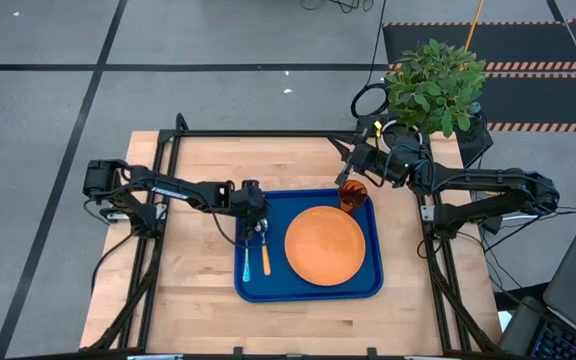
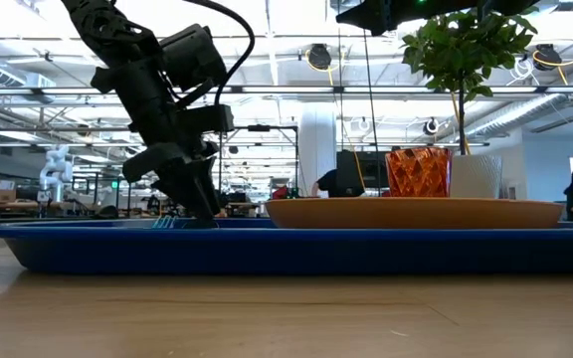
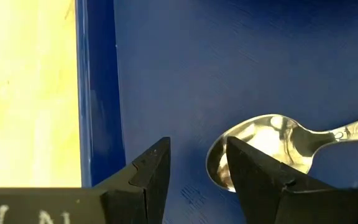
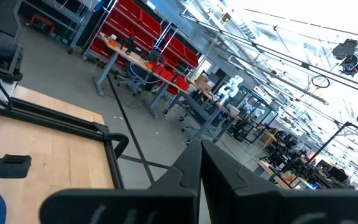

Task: Pick and place plate/cup/fork/spoon on tray
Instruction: Adjust the orange spoon on the blue tray

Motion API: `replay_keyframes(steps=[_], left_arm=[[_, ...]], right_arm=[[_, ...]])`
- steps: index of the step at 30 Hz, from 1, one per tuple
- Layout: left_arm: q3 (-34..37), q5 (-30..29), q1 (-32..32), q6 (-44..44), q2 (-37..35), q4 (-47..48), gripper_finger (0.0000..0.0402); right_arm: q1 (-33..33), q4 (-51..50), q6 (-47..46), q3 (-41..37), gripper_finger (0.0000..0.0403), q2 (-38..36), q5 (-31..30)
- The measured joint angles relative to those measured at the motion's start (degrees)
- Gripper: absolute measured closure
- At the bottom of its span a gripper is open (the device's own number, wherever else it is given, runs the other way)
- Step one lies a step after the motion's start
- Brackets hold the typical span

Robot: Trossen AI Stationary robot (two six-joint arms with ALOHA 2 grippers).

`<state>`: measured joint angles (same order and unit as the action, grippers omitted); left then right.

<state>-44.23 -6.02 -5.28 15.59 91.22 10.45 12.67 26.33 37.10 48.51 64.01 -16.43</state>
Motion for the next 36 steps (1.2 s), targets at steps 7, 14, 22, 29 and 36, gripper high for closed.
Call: replay_keyframes(steps=[7, 14, 22, 29, 36], left_arm=[[-0.02, -0.02, 0.0, 0.26, 0.0, -0.1, 0.0241], [0.0, -2.0, -1.01, 0.3, 0.0, -0.08, 0.0241], [0.0, -2.1, -1.18, 1.29, 0.0, -1.9, 0.0241], [0.0, -2.11, -1.14, 1.73, 0.0, -2.87, 0.0241], [0.0, -11.5, -1.18, 2.32, -0.02, 0.42, 0.0241]], right_arm=[[0.0, 0.0, 0.0, 0.0, 0.0401, 0.0, 0.01], [0.0, 0.02, 0.02, 0.0, 0.0401, 0.0, 0.02], [0.0, 0.02, 0.13, 0.0, 0.0401, 0.0, 0.02], [0.0, 0.02, 0.2, 0.0, 0.0401, 0.0, 0.04], [0.0, 0.02, 0.22, 0.0, 0.0401, 0.0, 0.04]])
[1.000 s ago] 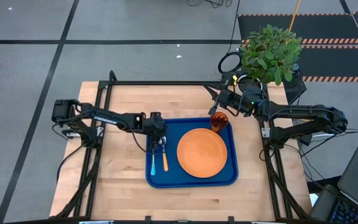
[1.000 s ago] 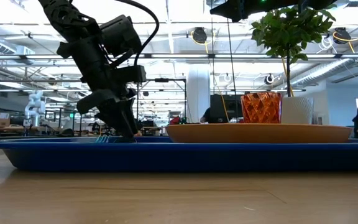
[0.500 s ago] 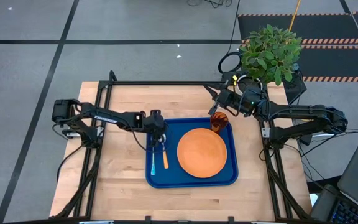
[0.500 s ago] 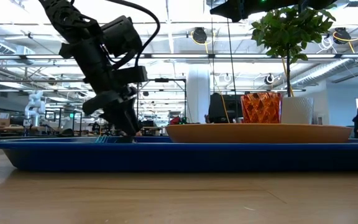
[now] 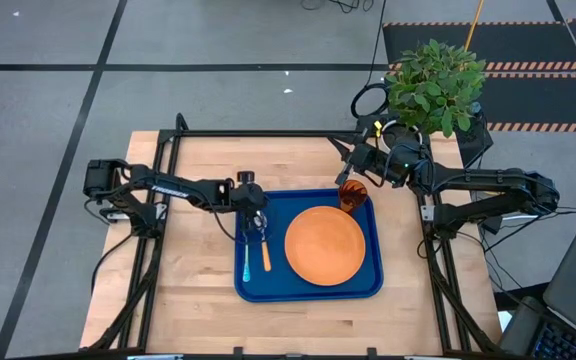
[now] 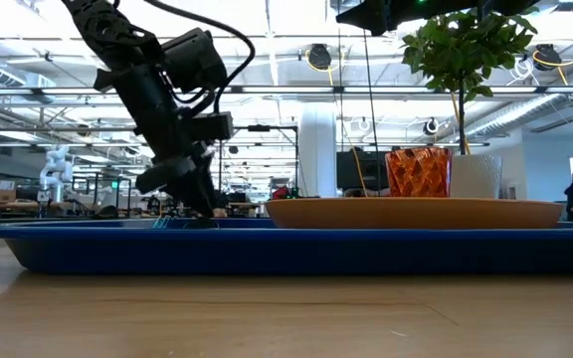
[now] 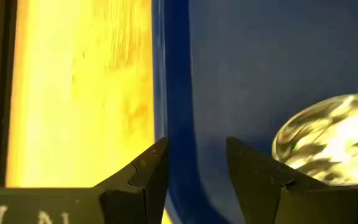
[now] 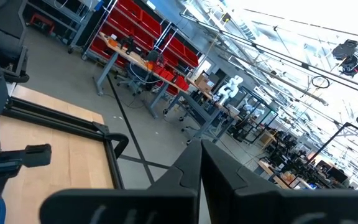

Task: Pick and place plate/cup/fork/spoon on tray
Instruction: Adjust the orange spoon on the blue tray

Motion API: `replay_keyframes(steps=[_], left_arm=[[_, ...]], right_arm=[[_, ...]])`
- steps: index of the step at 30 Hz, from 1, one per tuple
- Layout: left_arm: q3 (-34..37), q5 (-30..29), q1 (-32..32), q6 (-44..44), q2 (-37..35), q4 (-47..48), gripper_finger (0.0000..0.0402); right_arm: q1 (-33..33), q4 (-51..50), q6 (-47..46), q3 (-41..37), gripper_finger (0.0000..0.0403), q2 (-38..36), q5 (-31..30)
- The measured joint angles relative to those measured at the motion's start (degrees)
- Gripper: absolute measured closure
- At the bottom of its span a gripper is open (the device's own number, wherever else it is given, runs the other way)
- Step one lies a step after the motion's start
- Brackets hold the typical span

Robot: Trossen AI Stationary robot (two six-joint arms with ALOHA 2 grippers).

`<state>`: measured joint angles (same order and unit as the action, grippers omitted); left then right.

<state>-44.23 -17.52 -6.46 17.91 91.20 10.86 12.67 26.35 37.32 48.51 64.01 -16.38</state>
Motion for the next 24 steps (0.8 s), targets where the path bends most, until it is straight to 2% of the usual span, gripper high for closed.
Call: replay_keyframes(steps=[6, 10, 24], left_arm=[[0.02, -0.28, 0.06, -1.15, 0.0, 1.45, 0.0241], [0.02, 2.86, 0.04, -2.38, 0.0, 1.95, 0.0241], [0.02, 3.66, 0.04, -3.25, 0.0, 4.04, 0.0241]], right_arm=[[0.0, 0.02, 0.34, 0.0, 0.0401, 0.0, 0.01], [0.0, 0.01, 0.37, 0.0, 0.0401, 0.0, 0.01], [0.0, 0.0, 0.42, 0.0, 0.0401, 0.0, 0.02]])
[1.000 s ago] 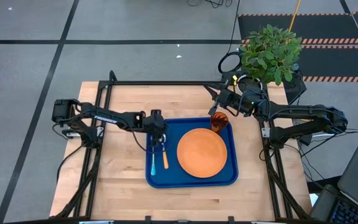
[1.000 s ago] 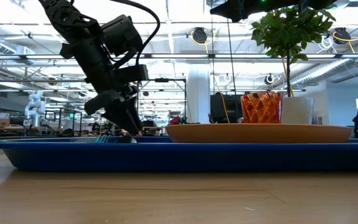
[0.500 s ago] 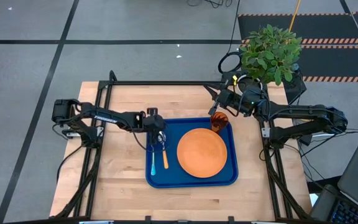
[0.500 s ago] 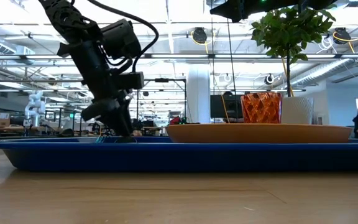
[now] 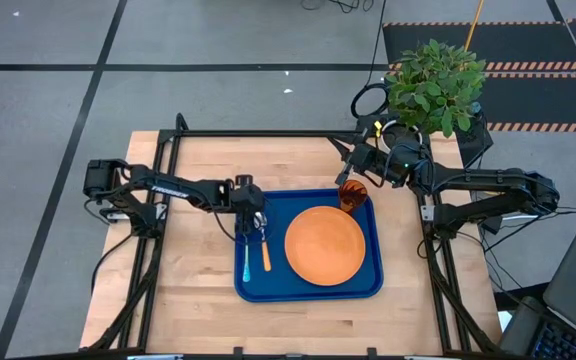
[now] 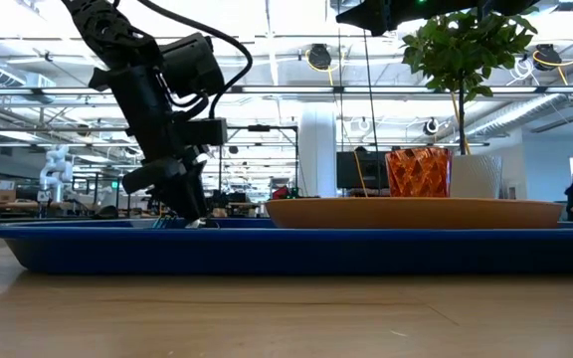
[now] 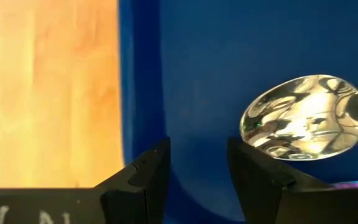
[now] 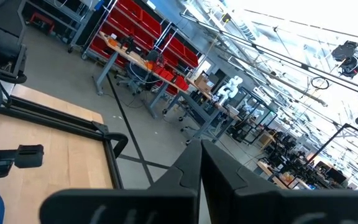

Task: Pick and place plate/cup/fork/spoon on tray
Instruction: Adjust the orange spoon on the blue tray

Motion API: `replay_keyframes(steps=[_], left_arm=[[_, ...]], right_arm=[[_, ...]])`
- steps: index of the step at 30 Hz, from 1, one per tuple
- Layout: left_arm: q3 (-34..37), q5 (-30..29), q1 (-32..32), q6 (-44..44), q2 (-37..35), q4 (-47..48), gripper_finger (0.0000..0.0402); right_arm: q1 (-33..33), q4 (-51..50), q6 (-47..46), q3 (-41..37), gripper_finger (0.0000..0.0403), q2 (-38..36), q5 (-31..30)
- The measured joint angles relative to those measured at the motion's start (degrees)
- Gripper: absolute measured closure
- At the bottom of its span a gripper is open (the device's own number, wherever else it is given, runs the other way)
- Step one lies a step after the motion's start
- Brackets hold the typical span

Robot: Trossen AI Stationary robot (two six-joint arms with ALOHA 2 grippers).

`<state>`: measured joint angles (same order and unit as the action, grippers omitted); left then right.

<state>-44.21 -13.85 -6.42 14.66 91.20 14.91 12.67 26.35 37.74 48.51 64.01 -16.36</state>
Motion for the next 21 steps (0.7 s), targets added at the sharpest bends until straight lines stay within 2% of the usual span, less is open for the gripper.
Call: replay_keyframes(steps=[6, 21], left_arm=[[0.0, 3.27, 0.11, -0.05, 0.0, -1.37, 0.0241], [0.0, 4.4, 0.07, 0.04, -0.02, -3.44, 0.0241]], right_arm=[[0.0, 0.02, 0.01, 0.0, 0.0401, 0.0, 0.0], [0.0, 0.02, 0.01, 0.02, 0.0401, 0.0, -0.01]])
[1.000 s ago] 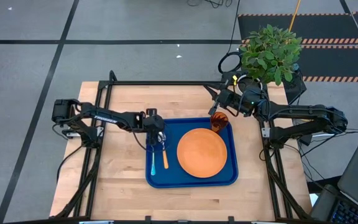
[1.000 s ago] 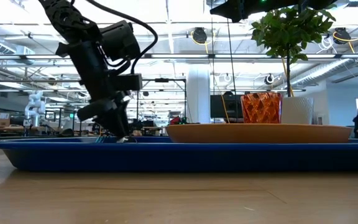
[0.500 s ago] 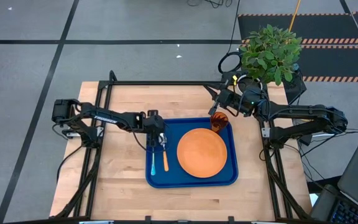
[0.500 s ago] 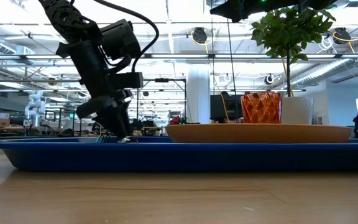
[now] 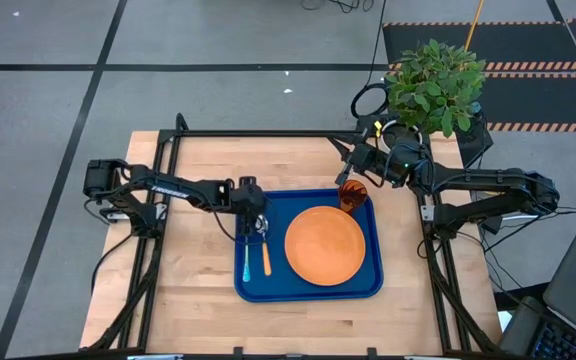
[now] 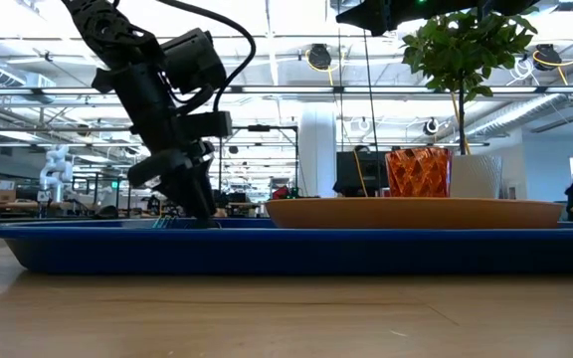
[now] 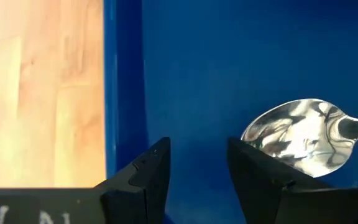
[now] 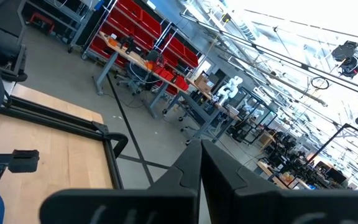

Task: Pick and place plate/cup/fork/spoon on tray
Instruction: Adjust the orange spoon on the blue tray

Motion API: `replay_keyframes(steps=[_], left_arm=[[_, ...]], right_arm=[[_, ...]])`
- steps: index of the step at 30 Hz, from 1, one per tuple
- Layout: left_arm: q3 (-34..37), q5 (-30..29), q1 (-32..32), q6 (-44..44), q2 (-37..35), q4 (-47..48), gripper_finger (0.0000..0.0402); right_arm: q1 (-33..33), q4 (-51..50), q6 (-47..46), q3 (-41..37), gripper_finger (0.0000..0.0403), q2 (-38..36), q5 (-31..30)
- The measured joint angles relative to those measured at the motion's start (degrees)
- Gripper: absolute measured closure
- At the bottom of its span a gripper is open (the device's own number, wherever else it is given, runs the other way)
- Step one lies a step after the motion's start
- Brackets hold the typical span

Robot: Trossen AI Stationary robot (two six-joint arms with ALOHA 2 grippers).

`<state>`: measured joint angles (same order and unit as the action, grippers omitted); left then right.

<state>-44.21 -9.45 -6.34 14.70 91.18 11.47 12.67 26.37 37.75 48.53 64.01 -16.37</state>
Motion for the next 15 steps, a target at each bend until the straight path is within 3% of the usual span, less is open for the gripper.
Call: replay_keyframes(steps=[6, 15], left_arm=[[0.0, 1.6, 0.06, 0.28, 0.0, -0.85, 0.0241], [0.0, -5.71, 0.04, 1.68, 0.0, -0.22, 0.0241]], right_arm=[[0.0, 0.0, 0.01, 0.0, 0.0401, 0.0, 0.01], [0.0, 0.0, 0.45, 0.0, 0.0401, 0.0, 0.01]])
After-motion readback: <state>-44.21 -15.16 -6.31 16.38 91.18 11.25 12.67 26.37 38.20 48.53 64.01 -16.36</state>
